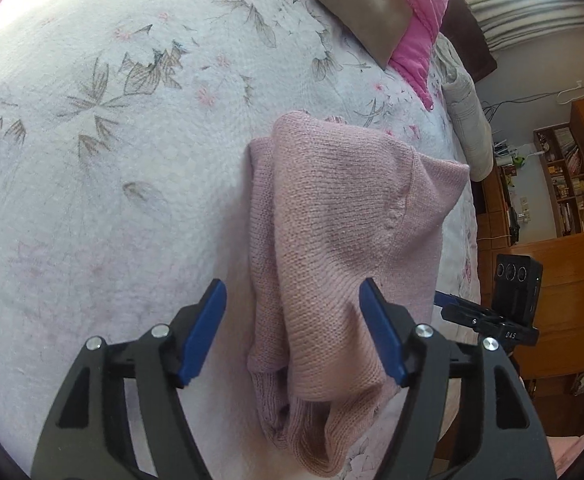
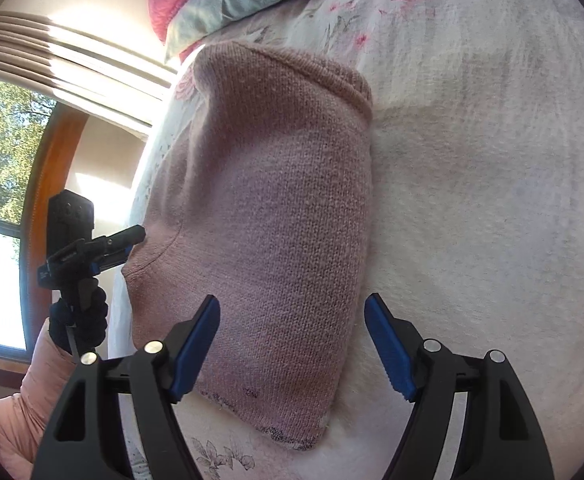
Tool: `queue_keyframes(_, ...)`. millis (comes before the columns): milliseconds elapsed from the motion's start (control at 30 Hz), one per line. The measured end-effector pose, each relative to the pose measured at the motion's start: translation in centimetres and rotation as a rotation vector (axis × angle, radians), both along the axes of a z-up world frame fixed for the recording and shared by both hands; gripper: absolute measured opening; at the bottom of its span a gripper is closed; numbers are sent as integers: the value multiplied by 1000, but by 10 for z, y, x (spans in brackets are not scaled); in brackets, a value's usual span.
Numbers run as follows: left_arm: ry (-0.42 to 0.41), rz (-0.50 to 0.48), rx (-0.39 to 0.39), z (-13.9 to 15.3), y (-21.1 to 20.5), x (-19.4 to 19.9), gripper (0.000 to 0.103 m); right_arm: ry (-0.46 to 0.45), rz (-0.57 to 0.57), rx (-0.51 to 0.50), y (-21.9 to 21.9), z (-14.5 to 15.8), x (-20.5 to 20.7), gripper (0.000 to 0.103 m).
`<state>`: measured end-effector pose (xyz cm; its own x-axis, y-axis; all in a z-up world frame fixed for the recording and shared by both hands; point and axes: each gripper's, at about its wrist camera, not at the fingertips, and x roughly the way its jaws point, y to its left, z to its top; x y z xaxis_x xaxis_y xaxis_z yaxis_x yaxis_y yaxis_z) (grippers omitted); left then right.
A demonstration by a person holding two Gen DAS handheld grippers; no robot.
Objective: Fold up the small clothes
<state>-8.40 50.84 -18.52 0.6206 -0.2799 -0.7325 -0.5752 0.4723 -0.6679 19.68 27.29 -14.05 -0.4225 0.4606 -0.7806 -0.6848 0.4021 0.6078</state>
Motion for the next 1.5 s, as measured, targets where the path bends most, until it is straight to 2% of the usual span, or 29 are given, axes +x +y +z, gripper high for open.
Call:
queue_keyframes(167,-58,-64,-123,-28,0,20,68,53,0,3,1,-13,7,79)
queue_keyframes(267,-68,-106,-147,-36,-4,37,70,84,-7,-9,9,-27,9,80)
queue_keyframes(333,-68,-136,-148,-38,-9,48,76,104,-9,-13,13,-36,10,82)
queue_keyframes(467,-53,-216,-116,-41,-23,66,79,140,-3,-4,24,-50,9,86)
queue_keyframes(500,-46,-222,-104,-41,-26,69,74,139,-2,4,26,-51,7,87)
queue_keyframes(533,-36,-224,-80,-40,-29,71,62,147,2,21,29,-52,6,81)
queue_keyframes(567,-31,-221,-55,-39,-31,72,56,152,1,29,30,-52,5,78)
queue_keyframes(600,-37,-209,-46,-38,-32,72,48,154,-5,39,29,-52,4,70)
queue_keyframes(633,-44,-194,-39,-37,-34,70,46,167,-11,56,27,-51,5,60)
queue_keyframes(700,-64,-165,-45,-33,-37,65,43,220,-28,105,16,-45,10,48)
queue_keyframes(800,-164,-129,-135,-20,-47,58,41,241,-28,138,-2,-28,12,46)
queue_keyframes(867,-204,-138,-152,-5,-64,57,41,238,-21,148,-20,-14,13,46)
queue_keyframes(933,-215,-170,-145,10,-91,60,41,244,-21,151,-45,0,17,46)
queue_keyframes(1100,-229,-229,-202,26,-169,72,42,248,-17,106,-124,29,31,46)
queue_keyframes(1200,-224,-271,-191,24,-217,86,42,223,-32,62,-173,34,39,46)
queue_keyframes(1267,-213,-282,-202,13,-241,96,42,211,-58,40,-194,29,41,46)
queue_keyframes(1367,-167,-301,-151,-6,-269,107,42,175,-88,7,-215,10,48,48)
queue_keyframes(1467,-117,-324,-22,-19,-283,109,44,180,-97,-2,-221,-15,54,50)
queue_keyframes(1500,-115,-315,-13,-22,-284,108,45,186,-101,6,-220,-21,55,51)
